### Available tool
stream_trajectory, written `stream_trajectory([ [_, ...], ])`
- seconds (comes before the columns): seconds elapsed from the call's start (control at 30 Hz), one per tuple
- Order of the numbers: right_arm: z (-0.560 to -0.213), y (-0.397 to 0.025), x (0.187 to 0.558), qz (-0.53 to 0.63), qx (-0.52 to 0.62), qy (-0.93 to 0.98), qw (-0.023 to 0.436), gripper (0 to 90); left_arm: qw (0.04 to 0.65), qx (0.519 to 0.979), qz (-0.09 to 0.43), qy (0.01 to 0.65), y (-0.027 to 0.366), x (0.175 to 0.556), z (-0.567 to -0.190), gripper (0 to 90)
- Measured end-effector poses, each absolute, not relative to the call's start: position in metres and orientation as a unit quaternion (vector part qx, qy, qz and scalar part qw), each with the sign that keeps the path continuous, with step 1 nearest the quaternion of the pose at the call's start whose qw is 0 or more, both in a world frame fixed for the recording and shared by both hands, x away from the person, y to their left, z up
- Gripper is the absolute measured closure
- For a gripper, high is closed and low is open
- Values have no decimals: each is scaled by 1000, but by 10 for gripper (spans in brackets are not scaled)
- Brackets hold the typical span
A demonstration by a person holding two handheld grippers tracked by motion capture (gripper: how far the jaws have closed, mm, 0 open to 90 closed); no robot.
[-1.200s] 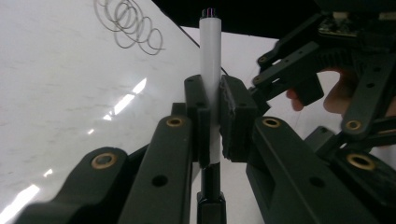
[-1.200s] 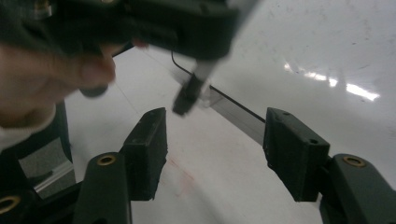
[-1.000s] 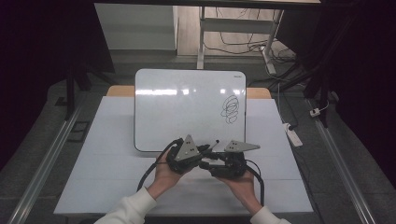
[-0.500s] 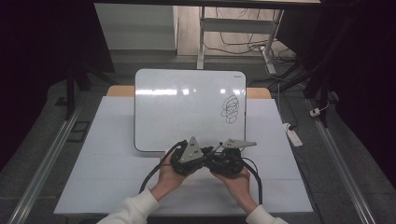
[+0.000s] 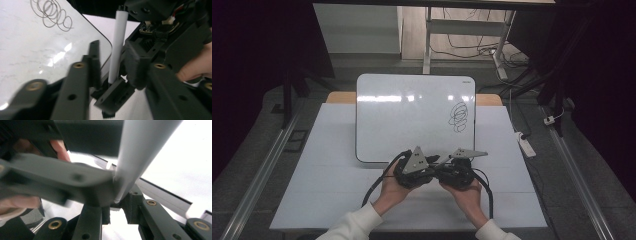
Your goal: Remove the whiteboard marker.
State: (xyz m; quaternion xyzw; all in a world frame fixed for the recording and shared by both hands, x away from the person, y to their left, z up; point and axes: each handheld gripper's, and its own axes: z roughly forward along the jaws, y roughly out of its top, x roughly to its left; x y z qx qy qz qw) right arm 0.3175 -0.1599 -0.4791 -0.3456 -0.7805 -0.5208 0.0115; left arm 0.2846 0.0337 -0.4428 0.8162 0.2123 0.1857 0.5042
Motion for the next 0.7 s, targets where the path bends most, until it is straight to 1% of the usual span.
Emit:
stream_trajectory([
  [0.07, -478, -161, 318, -521, -346, -780, 9, 775, 508, 813, 184, 216, 38, 284, -441, 561],
  [0.1, -477, -165, 318, -526, -345, -778, 3, 775, 514, 806, 184, 228, 50, 282, -436, 532],
  [0.13, -477, -166, 319, -528, -345, -776, 2, 775, 514, 806, 184, 228, 50, 282, -436, 513],
  [0.23, -476, -171, 320, -531, -346, -773, -5, 776, 516, 800, 179, 250, 73, 277, -432, 472],
  [0.27, -475, -173, 321, -532, -347, -772, -6, 776, 513, 796, 175, 269, 90, 273, -434, 463],
  [0.3, -476, -174, 322, -535, -347, -770, -6, 776, 513, 796, 175, 269, 90, 273, -434, 454],
  [0.33, -475, -175, 322, -535, -348, -769, -8, 776, 503, 796, 175, 288, 108, 269, -439, 443],
  [0.37, -475, -177, 323, -537, -349, -768, -10, 776, 503, 796, 175, 288, 108, 269, -439, 436],
  [0.6, -471, -185, 325, -547, -349, -761, -18, 776, 476, 791, 156, 351, 168, 250, -462, 404],
  [0.7, -470, -189, 327, -553, -347, -757, -22, 776, 460, 786, 154, 384, 194, 243, -479, 399],
])
